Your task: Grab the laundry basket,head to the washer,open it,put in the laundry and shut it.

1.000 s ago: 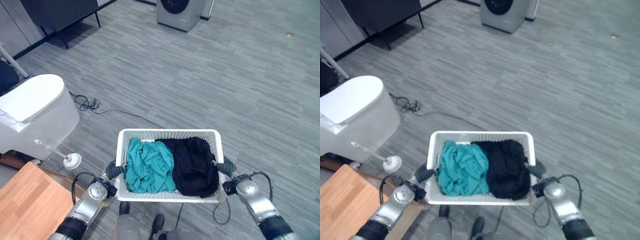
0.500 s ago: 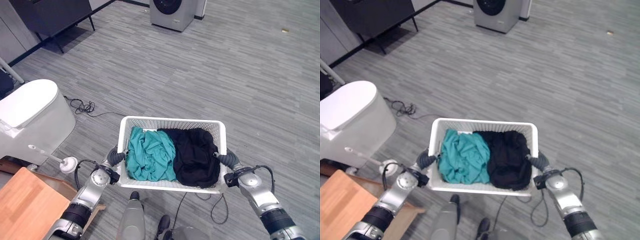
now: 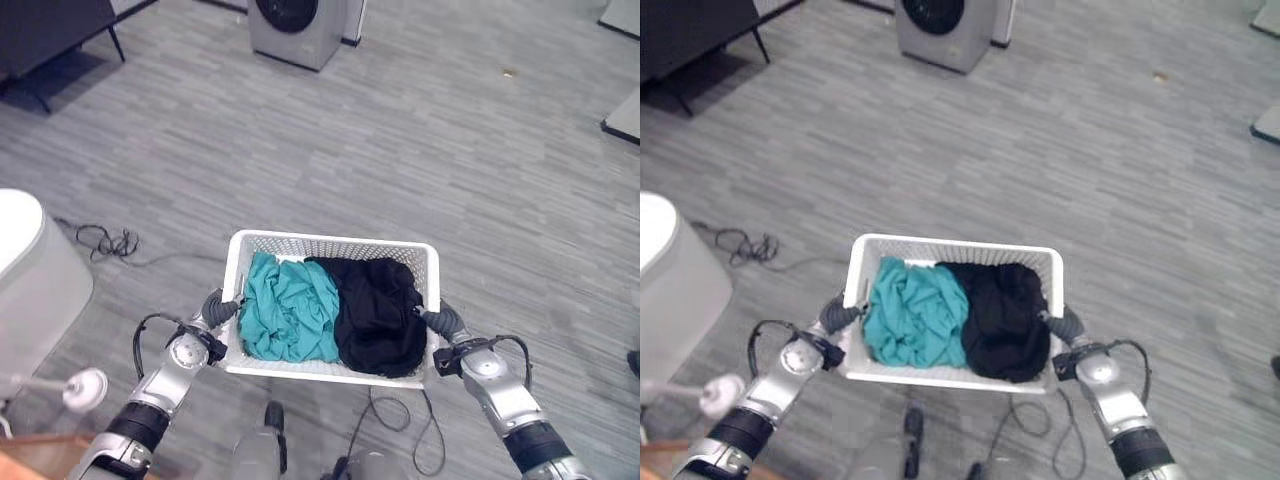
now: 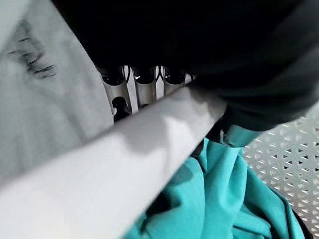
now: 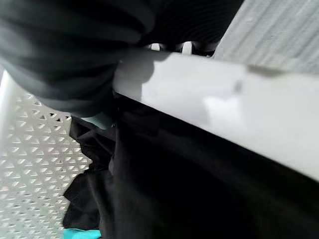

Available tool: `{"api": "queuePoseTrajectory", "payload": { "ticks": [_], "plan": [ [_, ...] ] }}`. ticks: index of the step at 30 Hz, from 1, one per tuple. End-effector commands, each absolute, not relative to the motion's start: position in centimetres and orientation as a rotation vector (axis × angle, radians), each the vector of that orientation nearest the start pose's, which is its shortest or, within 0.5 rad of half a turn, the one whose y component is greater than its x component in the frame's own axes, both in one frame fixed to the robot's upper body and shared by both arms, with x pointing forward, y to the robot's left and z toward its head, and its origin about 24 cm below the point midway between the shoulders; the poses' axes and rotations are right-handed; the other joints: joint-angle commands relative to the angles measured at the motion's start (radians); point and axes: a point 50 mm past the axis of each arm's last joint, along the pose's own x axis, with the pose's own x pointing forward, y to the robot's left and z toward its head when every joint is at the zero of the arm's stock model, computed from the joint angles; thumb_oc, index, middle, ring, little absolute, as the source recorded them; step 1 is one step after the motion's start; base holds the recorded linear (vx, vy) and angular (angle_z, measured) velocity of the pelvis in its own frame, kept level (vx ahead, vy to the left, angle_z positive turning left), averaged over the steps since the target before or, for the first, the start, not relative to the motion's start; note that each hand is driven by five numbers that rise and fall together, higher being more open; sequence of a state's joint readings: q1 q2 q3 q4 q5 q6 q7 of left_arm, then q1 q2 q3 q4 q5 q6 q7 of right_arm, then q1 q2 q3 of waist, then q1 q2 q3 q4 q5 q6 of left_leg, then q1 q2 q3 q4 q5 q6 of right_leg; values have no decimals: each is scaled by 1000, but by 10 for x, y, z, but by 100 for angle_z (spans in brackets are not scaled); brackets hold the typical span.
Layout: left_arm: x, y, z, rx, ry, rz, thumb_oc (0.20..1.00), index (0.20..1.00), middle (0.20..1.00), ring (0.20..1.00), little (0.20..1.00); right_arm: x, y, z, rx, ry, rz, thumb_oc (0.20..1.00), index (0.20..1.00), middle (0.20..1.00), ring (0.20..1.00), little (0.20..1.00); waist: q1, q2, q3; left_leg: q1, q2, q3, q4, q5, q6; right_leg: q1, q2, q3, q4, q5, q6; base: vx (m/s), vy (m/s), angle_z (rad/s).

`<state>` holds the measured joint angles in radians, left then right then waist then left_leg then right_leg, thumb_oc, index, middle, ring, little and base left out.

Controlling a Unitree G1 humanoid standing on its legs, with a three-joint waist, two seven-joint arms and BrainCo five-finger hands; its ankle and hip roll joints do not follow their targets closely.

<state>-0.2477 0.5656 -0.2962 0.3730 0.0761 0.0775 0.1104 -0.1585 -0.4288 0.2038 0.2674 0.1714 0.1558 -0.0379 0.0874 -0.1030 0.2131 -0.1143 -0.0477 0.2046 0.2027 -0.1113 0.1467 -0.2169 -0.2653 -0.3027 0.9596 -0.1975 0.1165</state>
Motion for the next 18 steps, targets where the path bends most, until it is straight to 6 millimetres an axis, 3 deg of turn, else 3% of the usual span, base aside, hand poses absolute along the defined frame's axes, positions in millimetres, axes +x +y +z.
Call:
{"api": "queuePoseTrajectory", "payload": {
  "ticks": [1, 2, 3, 4, 7, 9, 12, 13, 15, 16, 17, 18],
  "plan": [
    [310, 255, 85, 778, 22, 98, 200, 200, 200, 200, 200, 296, -242, 62, -389, 113, -53, 200, 200, 200, 200, 200, -10, 54, -26, 18, 34, -63, -3, -17, -46, 17, 80, 14, -400, 182, 39, 377, 96, -28],
    [313, 255, 90, 798, 7, 96, 200, 200, 200, 200, 200, 296, -246, 66, -386, 100, -71, 200, 200, 200, 200, 200, -25, 55, -24, 36, 27, -60, -9, -30, -51, -2, 82, -1, -494, 165, 36, 264, 40, 22],
    [313, 254, 90, 798, 6, 95, 200, 200, 200, 200, 200, 296, -247, 66, -386, 100, -72, 200, 200, 200, 200, 200, -26, 58, -22, 39, 30, -64, -10, -31, -52, 6, 86, -6, -502, 167, 35, 423, -63, 40],
    [321, 249, 99, 828, -20, 84, 200, 200, 200, 200, 200, 294, -252, 71, -390, 81, -90, 200, 200, 200, 200, 200, -50, 54, -24, 83, 25, -71, -30, -62, -81, -19, 79, -34, -742, 172, 36, 471, -112, 50],
    [333, 237, 108, 850, -66, 76, 200, 200, 200, 200, 200, 289, -260, 74, -395, 70, -122, 200, 200, 200, 200, 200, -86, 69, -11, 148, 29, -105, -23, -119, -108, -72, 73, 17, -974, 254, 73, 555, -102, 61],
    [336, 233, 109, 858, -68, 72, 200, 200, 200, 200, 200, 288, -257, 72, -390, 70, -112, 200, 200, 200, 200, 200, -95, 74, -20, 203, 34, -107, -29, -160, -119, -100, 68, 1, -1017, 266, 95, 571, -76, 86],
    [334, 231, 99, 866, -35, 56, 200, 200, 200, 200, 200, 278, -257, 63, -394, 106, -91, 200, 200, 200, 200, 200, -116, 57, -51, 289, 35, -130, -2, -179, -137, -59, 78, -14, -967, 313, 80, 643, -134, 55],
    [332, 232, 94, 858, -21, 56, 200, 200, 200, 200, 200, 276, -257, 61, -391, 113, -86, 200, 200, 200, 200, 200, -123, 61, -60, 307, 52, -133, 20, -163, -146, -52, 86, -11, -934, 318, 73, 638, -207, 49],
    [329, 231, 82, 851, 15, 39, 200, 200, 200, 200, 200, 273, -256, 55, -368, 129, -78, 200, 200, 200, 200, 200, -132, 67, -75, 281, 117, -137, 169, -23, -195, -22, 141, 5, -885, 295, 33, 499, -233, 40],
    [329, 231, 82, 851, 15, 38, 200, 200, 200, 200, 200, 273, -256, 55, -367, 129, -79, 200, 200, 200, 200, 200, -134, 69, -77, 275, 121, -141, 178, -27, -197, -23, 143, 2, -883, 293, 31, 334, -243, 37],
    [327, 230, 79, 843, 27, 26, 200, 200, 200, 200, 200, 273, -255, 54, -356, 130, -80, 200, 200, 200, 200, 200, -132, 65, -79, 234, 165, -135, 318, 58, -217, -1, 166, -2, -873, 274, 3, 584, -430, 23],
    [323, 236, 76, 832, 48, 29, 200, 200, 200, 200, 200, 270, -251, 49, -326, 137, -73, 200, 200, 200, 200, 200, -116, 60, -92, 188, 260, -114, 520, 170, -225, 74, 238, -4, -870, 198, -59, 717, -543, 11]
  ]
}}
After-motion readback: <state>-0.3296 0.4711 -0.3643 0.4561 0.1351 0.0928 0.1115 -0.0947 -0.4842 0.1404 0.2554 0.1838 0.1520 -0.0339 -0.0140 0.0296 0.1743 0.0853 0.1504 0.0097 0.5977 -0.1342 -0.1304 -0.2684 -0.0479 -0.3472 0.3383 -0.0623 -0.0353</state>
